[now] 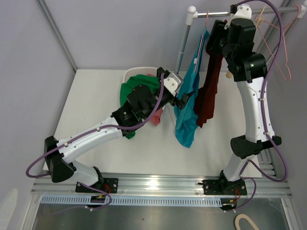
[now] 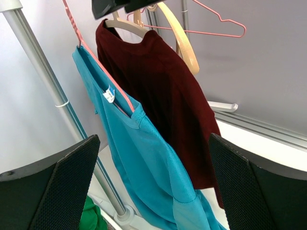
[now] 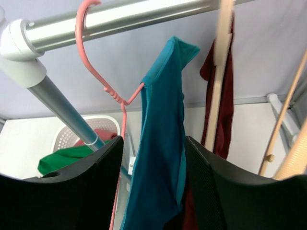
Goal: Remove the t-shirt from the hanger
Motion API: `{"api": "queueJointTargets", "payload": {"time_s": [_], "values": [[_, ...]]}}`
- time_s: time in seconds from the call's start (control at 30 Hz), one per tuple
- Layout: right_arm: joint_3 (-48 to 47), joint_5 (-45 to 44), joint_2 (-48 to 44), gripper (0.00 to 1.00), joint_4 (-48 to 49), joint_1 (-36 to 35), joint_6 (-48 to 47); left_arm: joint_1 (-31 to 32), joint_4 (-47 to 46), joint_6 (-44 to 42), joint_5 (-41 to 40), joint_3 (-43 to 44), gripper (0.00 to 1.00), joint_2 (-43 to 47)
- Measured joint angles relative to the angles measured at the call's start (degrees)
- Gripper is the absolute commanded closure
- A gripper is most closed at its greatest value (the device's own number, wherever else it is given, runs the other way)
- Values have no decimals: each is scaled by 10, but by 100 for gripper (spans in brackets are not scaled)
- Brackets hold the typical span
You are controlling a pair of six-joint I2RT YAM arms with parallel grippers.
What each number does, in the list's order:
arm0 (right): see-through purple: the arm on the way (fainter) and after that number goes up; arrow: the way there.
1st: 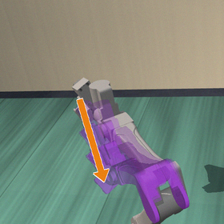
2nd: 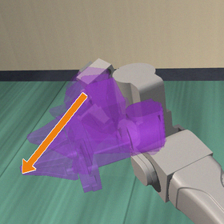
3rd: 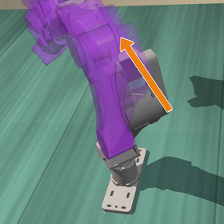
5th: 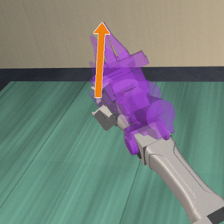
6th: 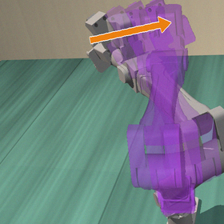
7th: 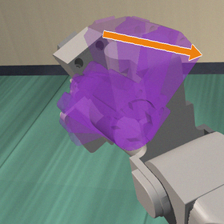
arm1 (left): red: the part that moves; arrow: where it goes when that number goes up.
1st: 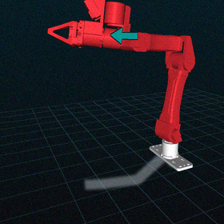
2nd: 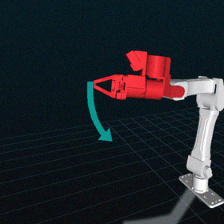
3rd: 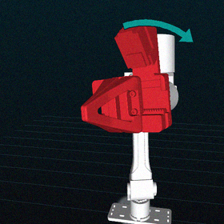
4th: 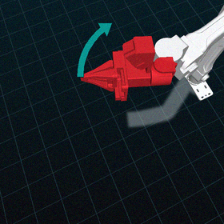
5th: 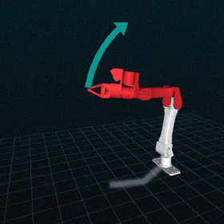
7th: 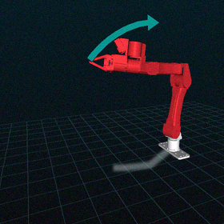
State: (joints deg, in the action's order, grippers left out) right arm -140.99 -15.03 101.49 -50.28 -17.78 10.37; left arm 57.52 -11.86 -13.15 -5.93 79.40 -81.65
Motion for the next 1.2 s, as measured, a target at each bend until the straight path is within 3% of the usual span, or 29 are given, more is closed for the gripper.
{"api": "queueJointTargets", "payload": {"time_s": [0.73,0.93,0.97,1.13,1.17,1.2], "values": [[2,-63,28,39,-2,27,-10,0,-10,-9,0,-14,0,0],[3,-66,41,52,3,42,-13,0,-11,-11,0,-14,0,0],[3,-67,42,62,6,44,-14,0,-11,-12,0,-14,1,0],[3,-70,42,94,24,50,-17,0,-12,-19,-1,-14,1,0],[3,-71,43,95,26,51,-16,0,-12,-20,-1,-14,1,0],[3,-71,45,88,27,52,-16,0,-12,-20,-1,-14,0,0]]}}
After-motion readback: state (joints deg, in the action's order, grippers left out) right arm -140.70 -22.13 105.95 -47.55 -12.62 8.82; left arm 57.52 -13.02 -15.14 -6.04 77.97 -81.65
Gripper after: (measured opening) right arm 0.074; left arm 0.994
